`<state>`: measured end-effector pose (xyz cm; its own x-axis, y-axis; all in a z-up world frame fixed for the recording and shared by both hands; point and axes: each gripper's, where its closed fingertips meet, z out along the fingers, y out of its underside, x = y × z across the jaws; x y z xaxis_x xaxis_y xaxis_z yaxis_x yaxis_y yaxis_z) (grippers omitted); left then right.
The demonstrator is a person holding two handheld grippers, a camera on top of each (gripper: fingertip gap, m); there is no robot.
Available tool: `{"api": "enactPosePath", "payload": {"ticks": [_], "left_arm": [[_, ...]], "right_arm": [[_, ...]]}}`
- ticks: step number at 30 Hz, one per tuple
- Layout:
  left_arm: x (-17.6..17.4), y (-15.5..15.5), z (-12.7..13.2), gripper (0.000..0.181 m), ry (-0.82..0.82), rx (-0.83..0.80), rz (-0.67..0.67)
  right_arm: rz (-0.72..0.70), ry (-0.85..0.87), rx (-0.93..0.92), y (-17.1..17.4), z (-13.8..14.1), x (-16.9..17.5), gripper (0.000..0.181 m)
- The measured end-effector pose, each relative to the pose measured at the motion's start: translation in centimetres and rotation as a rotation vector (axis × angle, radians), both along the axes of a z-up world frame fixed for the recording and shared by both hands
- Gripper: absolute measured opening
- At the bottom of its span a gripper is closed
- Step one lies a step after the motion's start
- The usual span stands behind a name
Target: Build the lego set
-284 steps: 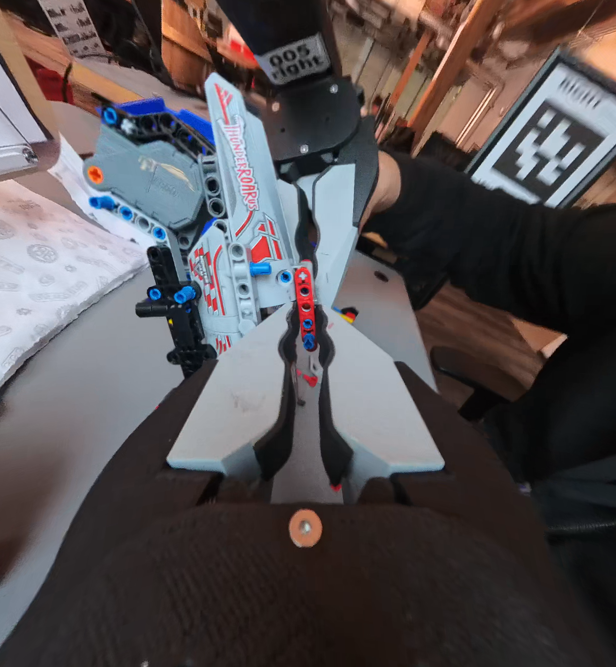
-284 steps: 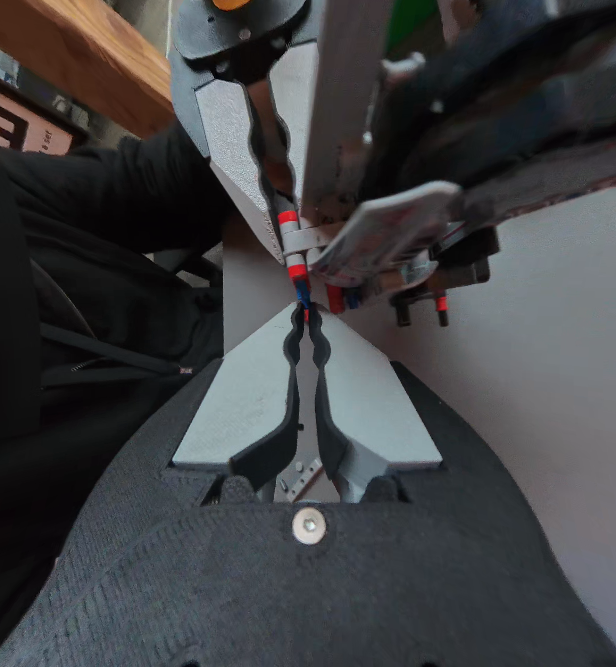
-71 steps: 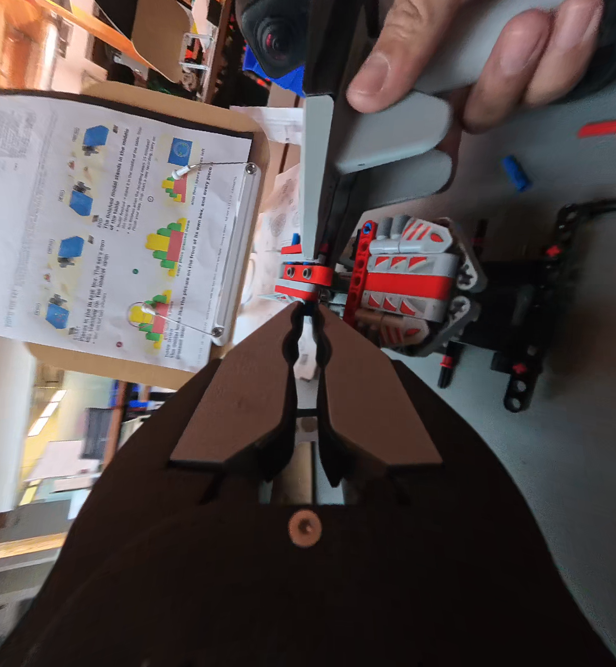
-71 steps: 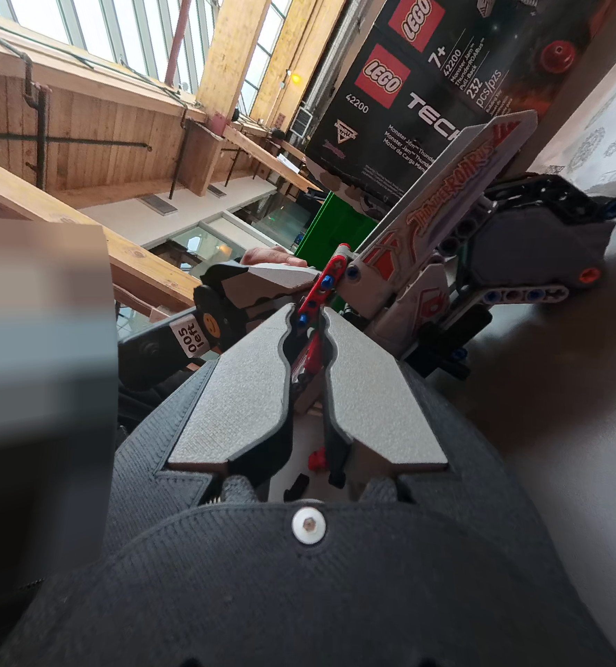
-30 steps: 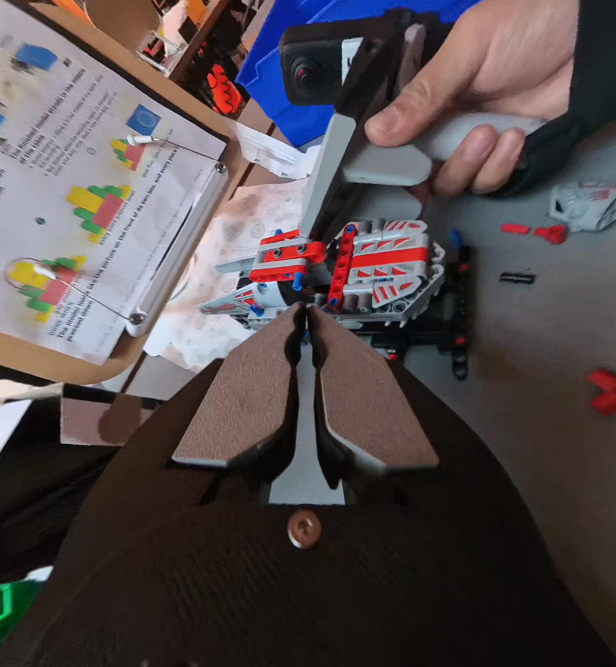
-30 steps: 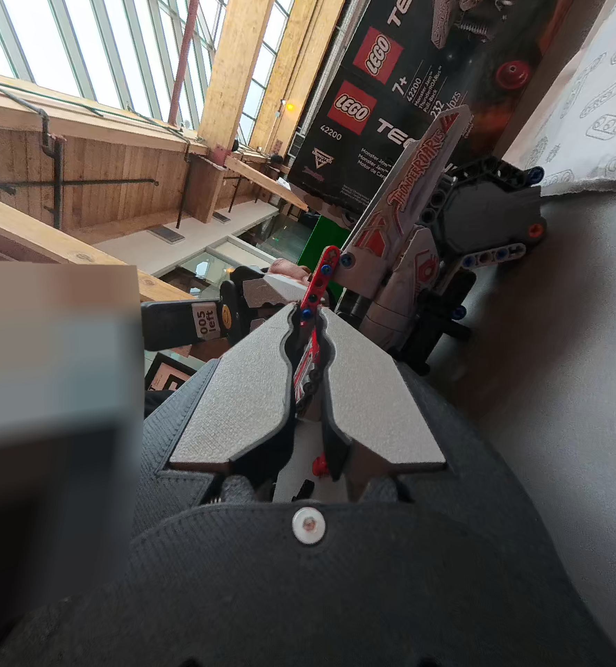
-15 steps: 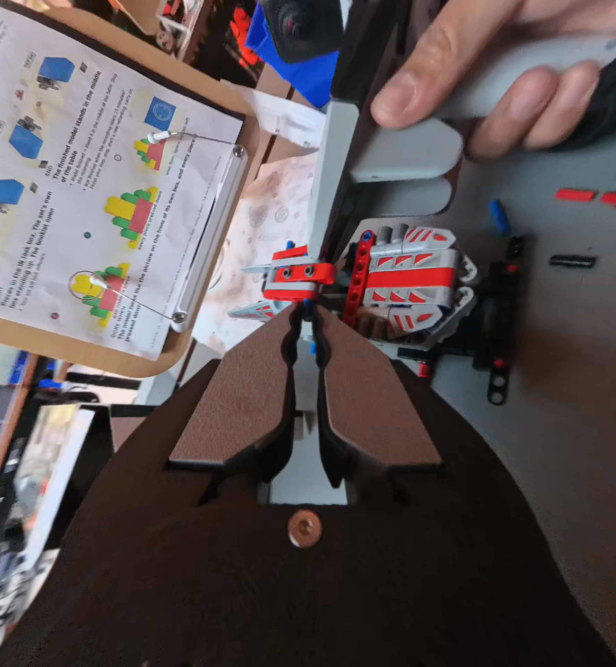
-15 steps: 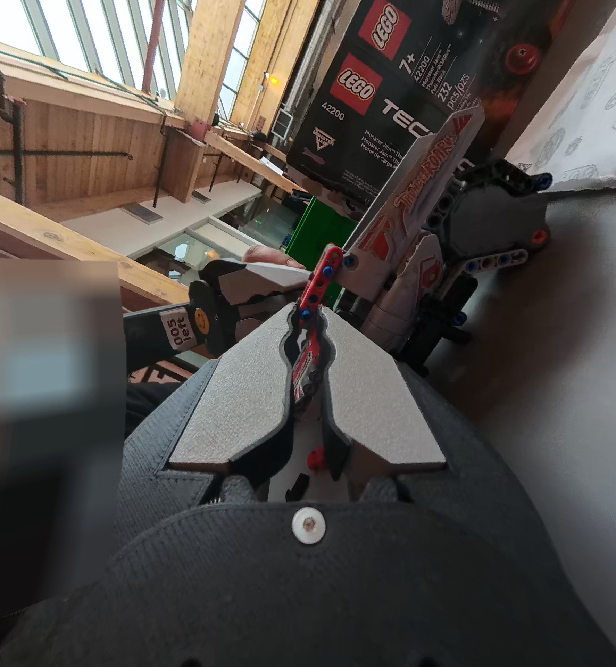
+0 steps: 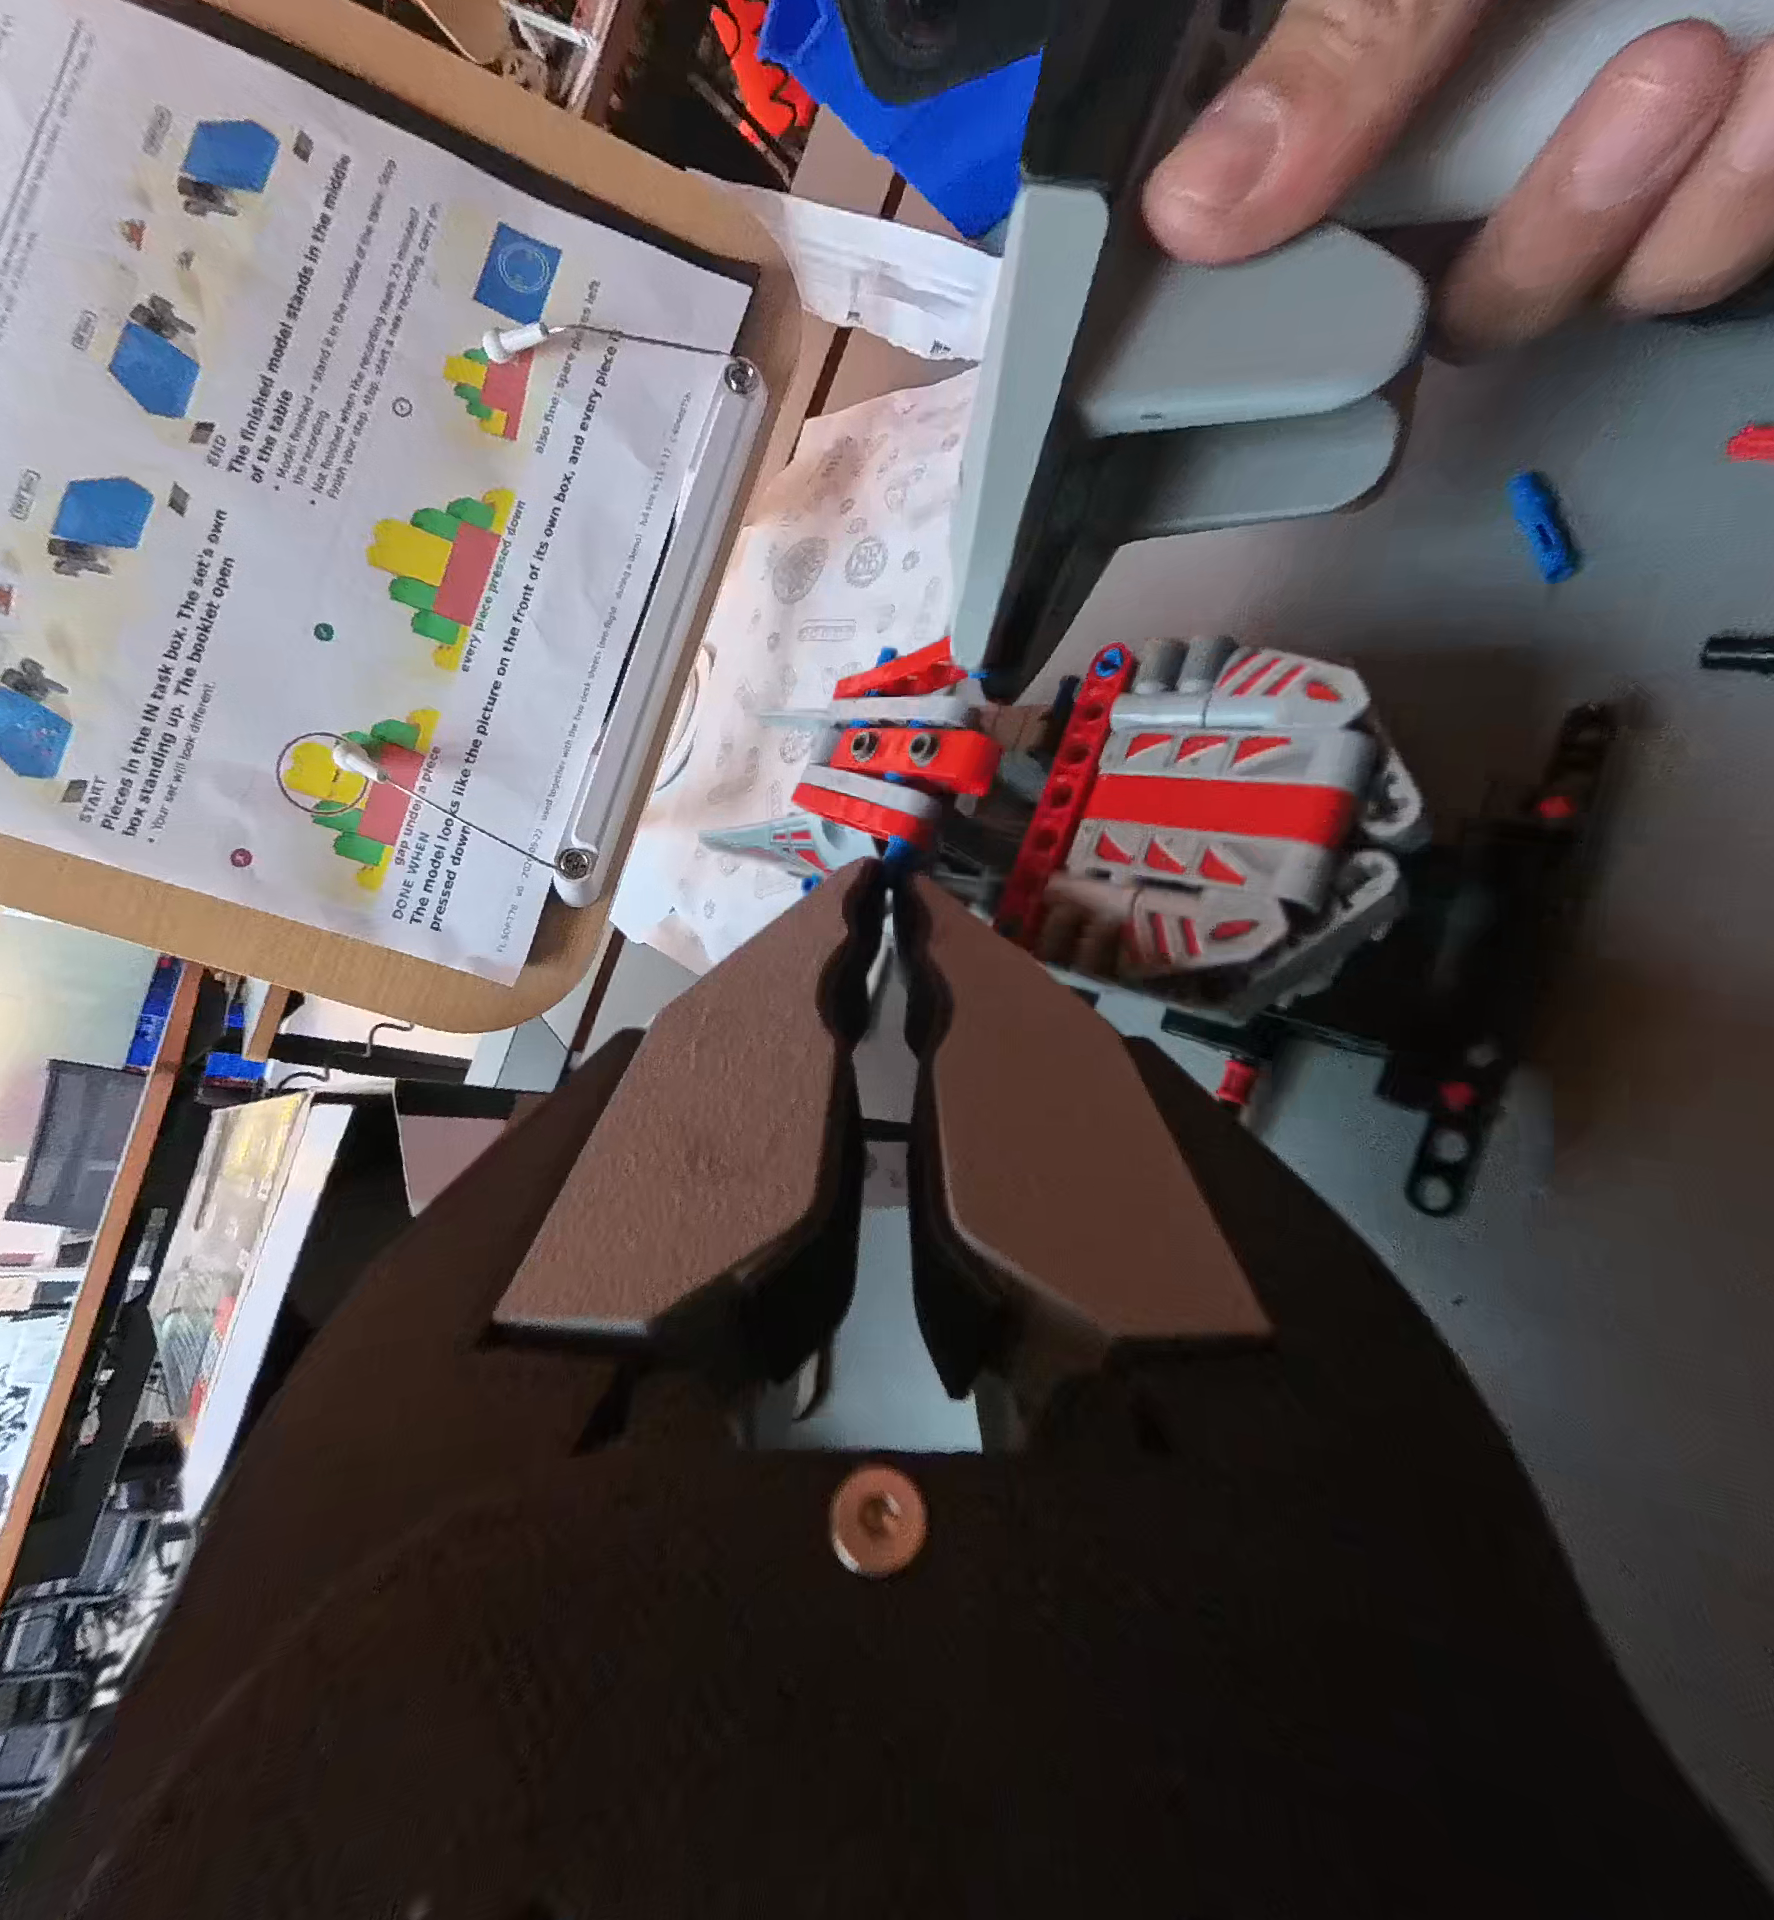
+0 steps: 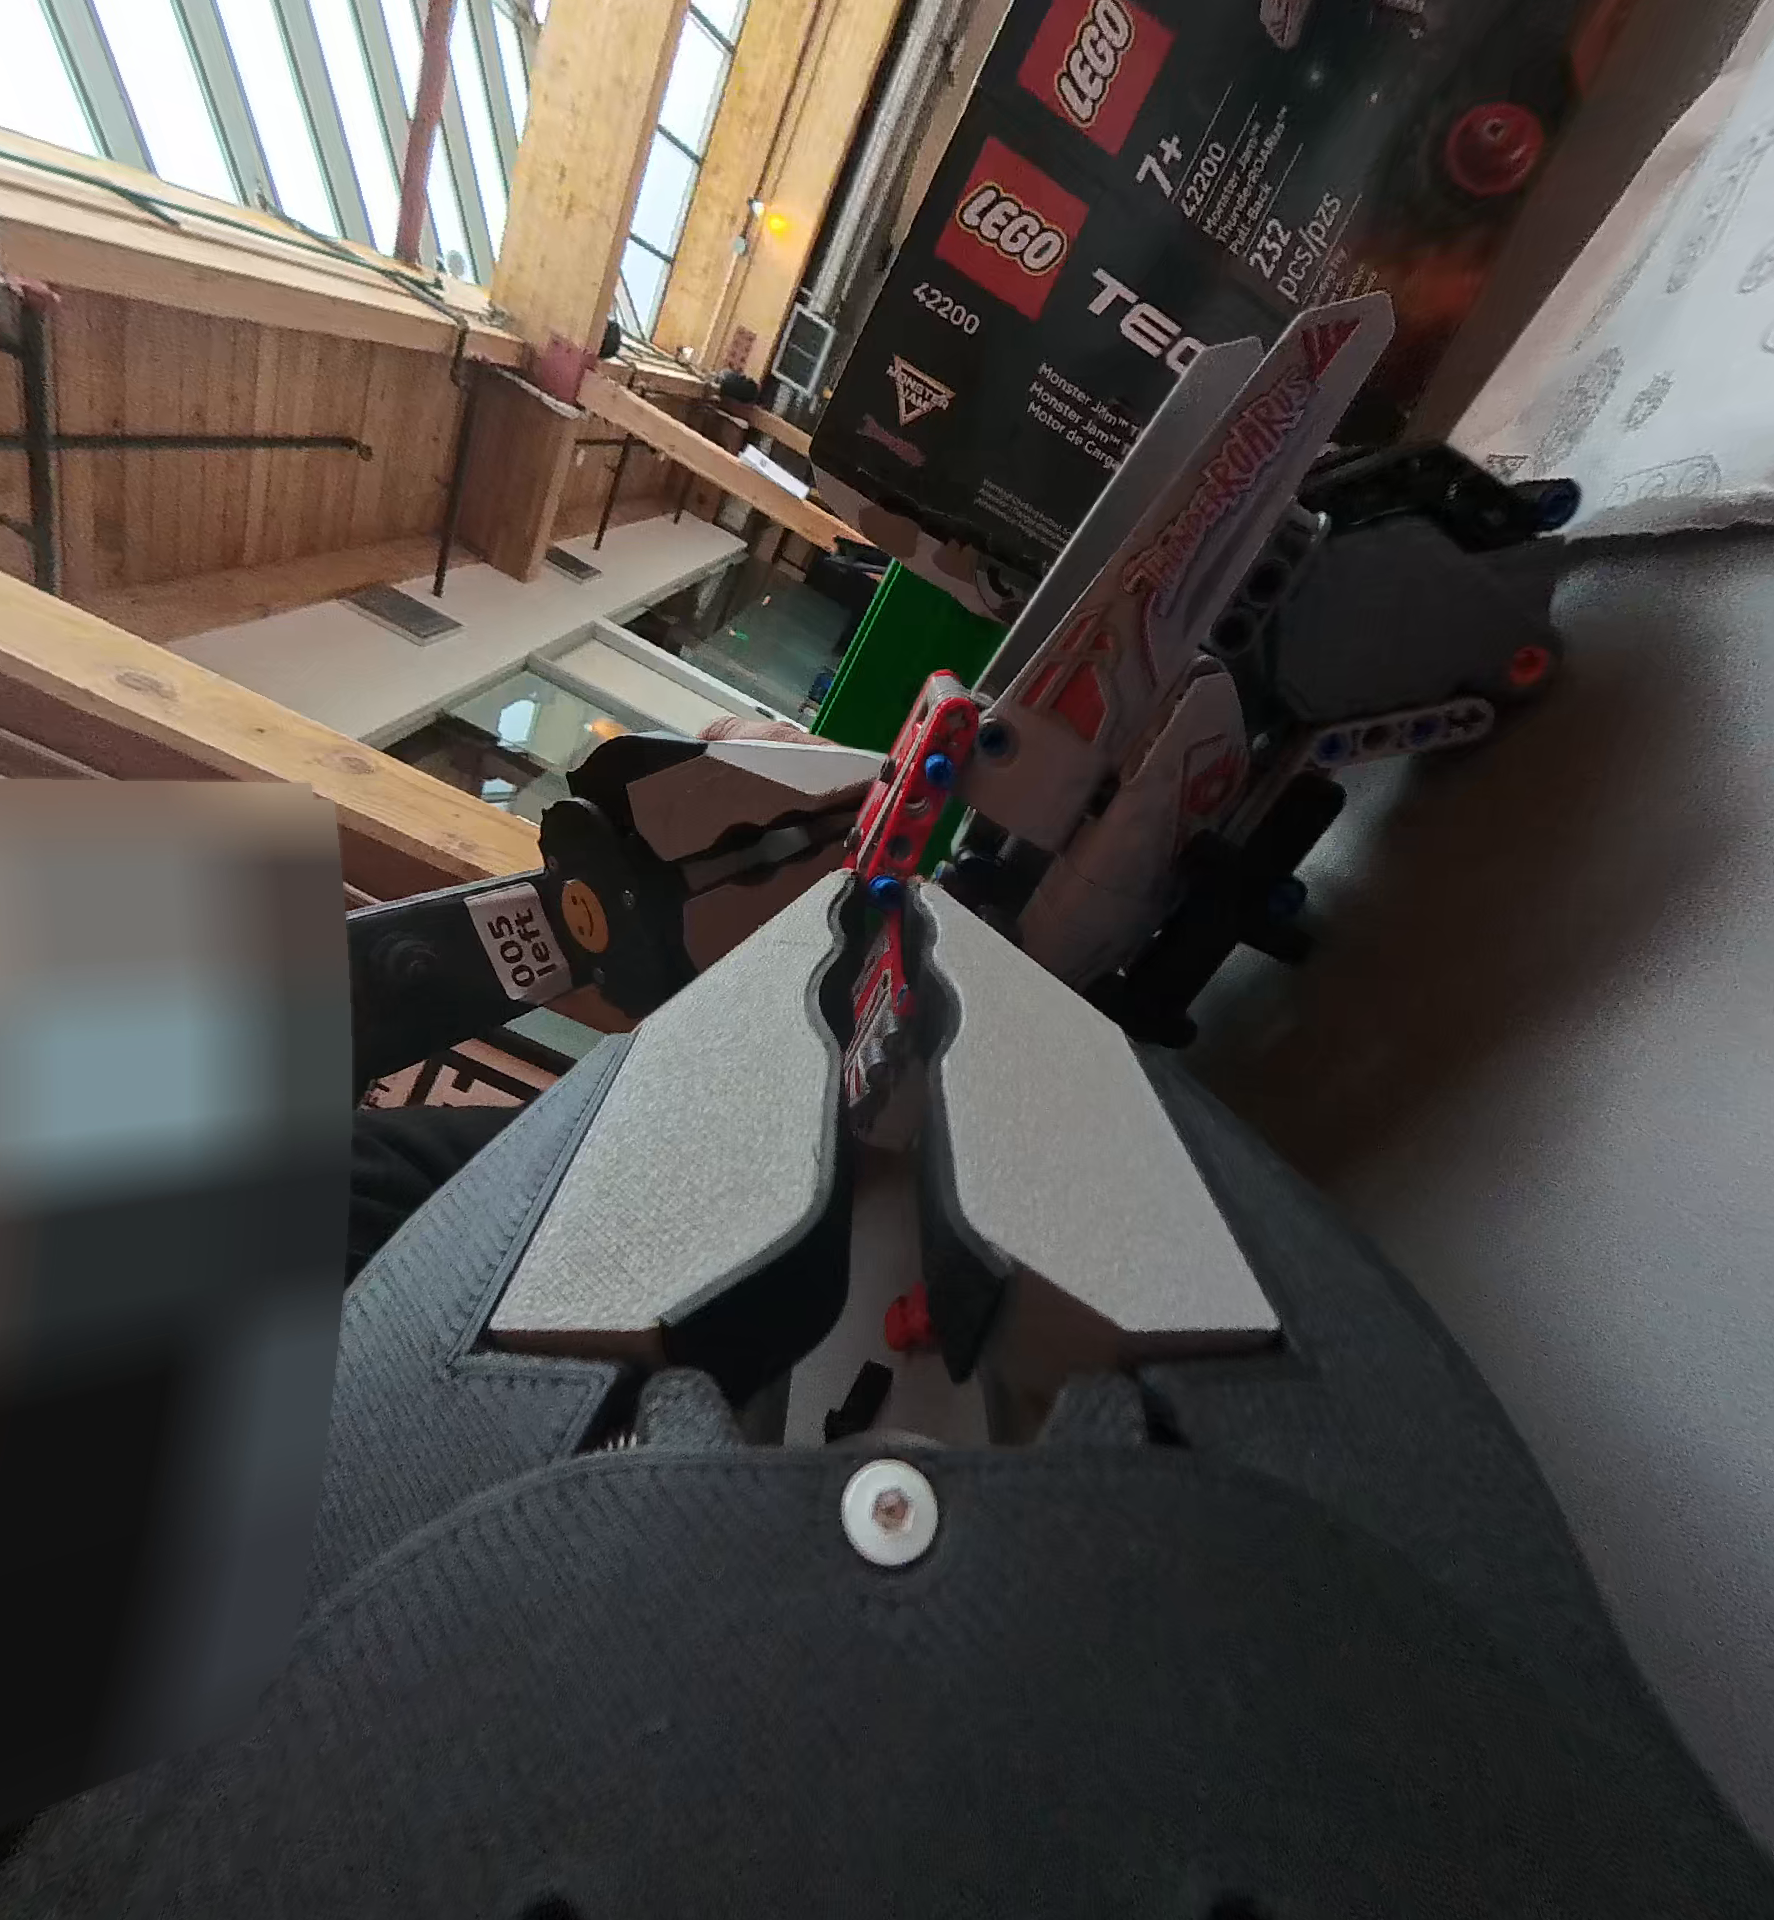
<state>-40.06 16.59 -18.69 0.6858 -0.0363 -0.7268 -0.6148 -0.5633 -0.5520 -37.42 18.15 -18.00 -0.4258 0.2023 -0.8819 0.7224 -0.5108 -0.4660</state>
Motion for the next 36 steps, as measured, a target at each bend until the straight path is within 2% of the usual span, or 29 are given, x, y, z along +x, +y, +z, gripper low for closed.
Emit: {"api": "enactPosePath", "payload": {"ticks": [2, 4, 5, 6, 7, 9, 11, 17, 20, 23, 25, 28, 31, 34, 36], "left_arm": [[-0.2, -0.1, 0.1, 0.000, -0.018, 0.011, 0.009], [-4.3, -2.4, 0.9, 0.000, 0.029, 0.024, 0.178], [-5.4, -3.4, 1.3, 0.000, -0.118, 0.099, 0.188], [-5.0, -3.7, 2.1, 0.000, -0.291, 0.190, 0.139], [-4.4, -3.6, 3.0, 0.000, -0.307, 0.233, 0.096], [-2.4, -2.2, 3.4, 0.000, -0.209, 0.203, 0.045], [-0.9, -1.0, 3.1, 0.000, -0.179, 0.189, -0.003], [-0.2, -1.0, 2.7, 0.001, -0.156, 0.198, -0.065], [0.9, -0.5, 2.6, 0.001, -0.219, 0.221, -0.112], [1.6, -0.3, 3.2, 0.001, -0.274, 0.269, -0.151], [2.4, -0.4, 4.1, 0.001, -0.407, 0.328, -0.203], [4.2, -0.8, 5.7, 0.001, -0.740, 0.419, -0.362], [4.2, -1.0, 6.1, 0.001, -0.987, 0.463, -0.413], [5.5, -1.1, 6.3, 0.001, -1.139, 0.437, -0.513], [6.7, -1.3, 6.7, 0.001, -1.241, 0.422, -0.593]], "right_arm": [[0.004, -0.003, -0.007, 0.0, 0.0, 0.2, 0.003], [-0.073, 0.005, -0.027, 1.9, 0.3, 0.1, 0.003], [-0.130, 0.014, -0.058, 3.8, 0.7, 0.1, 0.002], [-0.169, 0.024, -0.080, 5.2, 1.0, 0.2, 0.002], [-0.185, 0.028, -0.070, 5.9, 1.0, 0.3, 0.002], [-0.145, 0.044, -0.057, 4.9, 1.4, 0.2, 0.003], [-0.120, 0.044, -0.046, 3.4, 1.4, -0.1, 0.004], [-0.080, 0.009, -0.059, 1.5, 0.5, -0.5, 0.004], [-0.061, 0.013, -0.063, 0.4, 0.5, -0.9, 0.005], [-0.004, 0.002, -0.108, -0.3, 0.8, -0.7, 0.022], [-0.014, 0.005, -0.060, -0.1, 0.8, -0.5, 0.027], [-0.064, 0.036, 0.087, 1.1, 1.0, -0.2, 0.042], [-0.146, 0.073, 0.285, 3.0, 1.1, 0.0, 0.054], [-0.187, 0.246, 0.431, 2.8, 3.7, 0.5, 0.058], [-0.136, 0.378, 0.455, 1.0, 5.5, 1.5, 0.055]]}}
